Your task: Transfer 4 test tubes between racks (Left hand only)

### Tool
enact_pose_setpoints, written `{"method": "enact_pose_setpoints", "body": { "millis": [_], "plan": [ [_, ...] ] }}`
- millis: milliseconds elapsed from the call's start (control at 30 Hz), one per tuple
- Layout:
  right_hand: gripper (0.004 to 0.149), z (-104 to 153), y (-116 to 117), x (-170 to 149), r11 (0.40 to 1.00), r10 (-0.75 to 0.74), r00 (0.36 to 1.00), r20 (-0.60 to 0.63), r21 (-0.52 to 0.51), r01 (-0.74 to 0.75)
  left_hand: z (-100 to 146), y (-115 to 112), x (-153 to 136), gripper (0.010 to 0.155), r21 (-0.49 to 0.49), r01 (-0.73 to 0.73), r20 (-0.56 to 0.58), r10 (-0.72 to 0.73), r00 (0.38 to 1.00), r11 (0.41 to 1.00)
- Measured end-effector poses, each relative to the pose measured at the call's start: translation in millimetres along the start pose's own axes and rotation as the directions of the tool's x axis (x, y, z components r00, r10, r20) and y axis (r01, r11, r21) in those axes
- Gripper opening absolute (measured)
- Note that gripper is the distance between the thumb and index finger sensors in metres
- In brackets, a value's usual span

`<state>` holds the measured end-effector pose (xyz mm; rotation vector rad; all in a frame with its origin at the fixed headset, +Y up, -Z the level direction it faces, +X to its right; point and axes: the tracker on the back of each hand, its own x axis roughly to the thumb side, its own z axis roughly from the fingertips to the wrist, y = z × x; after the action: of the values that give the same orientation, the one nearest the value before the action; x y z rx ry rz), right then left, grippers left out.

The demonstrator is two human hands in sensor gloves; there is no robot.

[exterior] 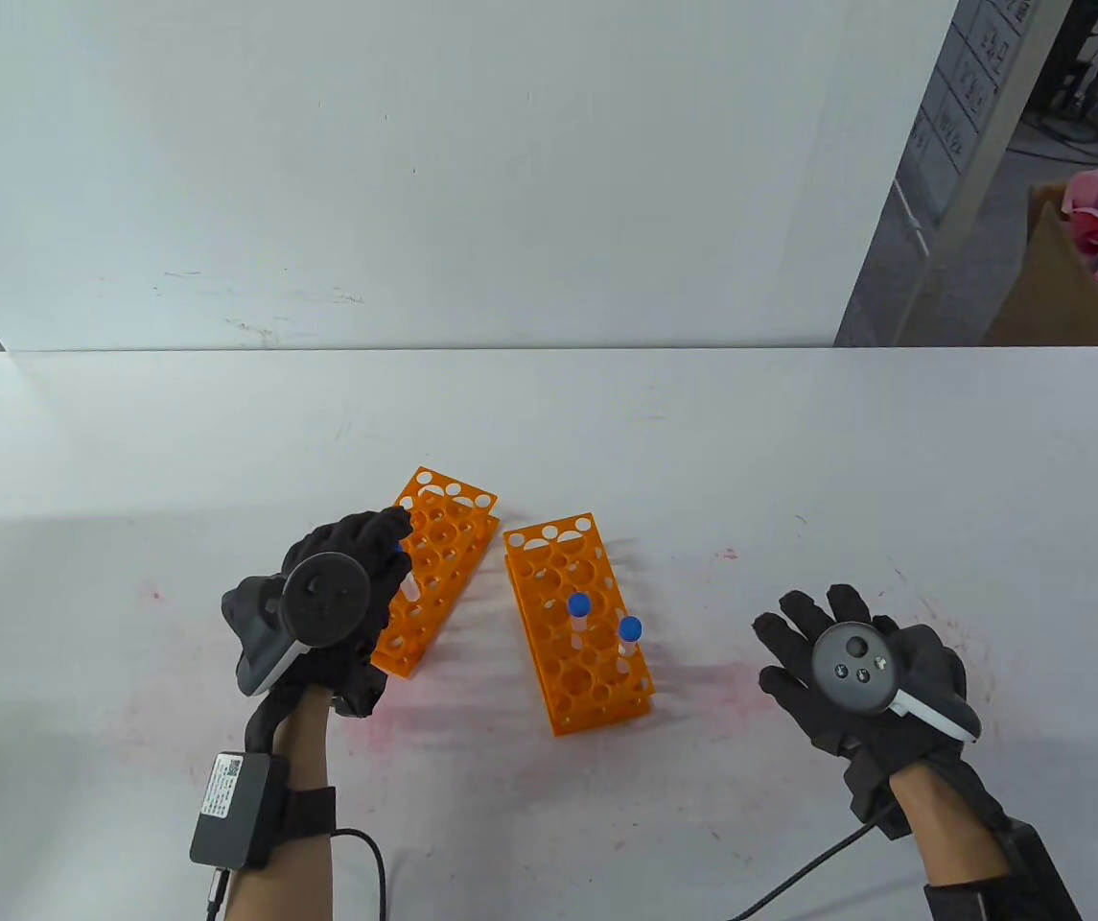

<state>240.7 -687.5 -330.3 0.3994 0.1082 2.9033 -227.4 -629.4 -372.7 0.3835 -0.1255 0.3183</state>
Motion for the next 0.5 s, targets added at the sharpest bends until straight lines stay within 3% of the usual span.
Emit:
{"method": "enact_pose_setpoints", "body": {
  "millis": [500],
  "plan": [
    [0.06, -0.4, 0.6, 0.0, 1.0, 0.001, 1.0, 0.0, 0.008, -0.001, 0.7, -17.2, -11.1, 0.052, 0.019, 0.111, -0.134, -0.107, 0.985, 0.994]
  ]
}}
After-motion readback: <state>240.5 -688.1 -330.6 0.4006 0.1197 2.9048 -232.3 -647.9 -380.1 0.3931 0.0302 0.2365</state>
